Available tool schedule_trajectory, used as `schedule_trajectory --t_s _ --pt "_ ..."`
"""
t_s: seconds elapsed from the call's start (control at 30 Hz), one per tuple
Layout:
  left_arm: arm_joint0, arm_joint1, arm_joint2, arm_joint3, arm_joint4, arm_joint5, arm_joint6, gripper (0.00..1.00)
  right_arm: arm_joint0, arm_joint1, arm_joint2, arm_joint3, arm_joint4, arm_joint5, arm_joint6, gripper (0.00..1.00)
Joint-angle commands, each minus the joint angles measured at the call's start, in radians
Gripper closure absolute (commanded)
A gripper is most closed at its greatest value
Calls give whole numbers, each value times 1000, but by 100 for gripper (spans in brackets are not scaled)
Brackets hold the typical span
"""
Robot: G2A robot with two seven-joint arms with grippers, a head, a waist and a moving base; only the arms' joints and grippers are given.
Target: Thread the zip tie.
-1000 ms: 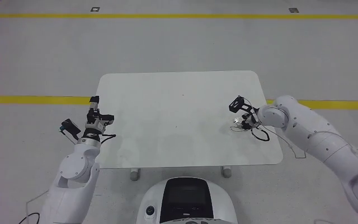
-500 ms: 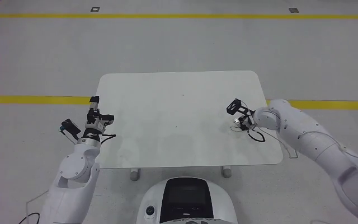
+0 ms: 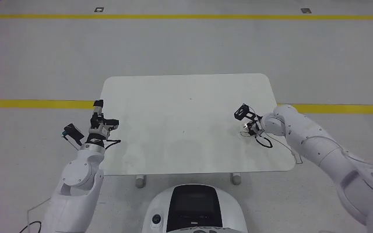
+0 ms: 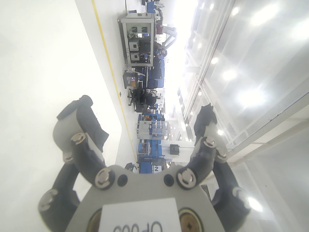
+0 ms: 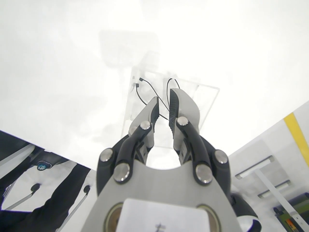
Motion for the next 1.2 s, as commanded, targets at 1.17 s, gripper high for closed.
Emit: schedule_trajectory --t_s 1.17 --pt "0 0 0 0 0 0 0 0 12 -75 -4 115 -15 0 -8 83"
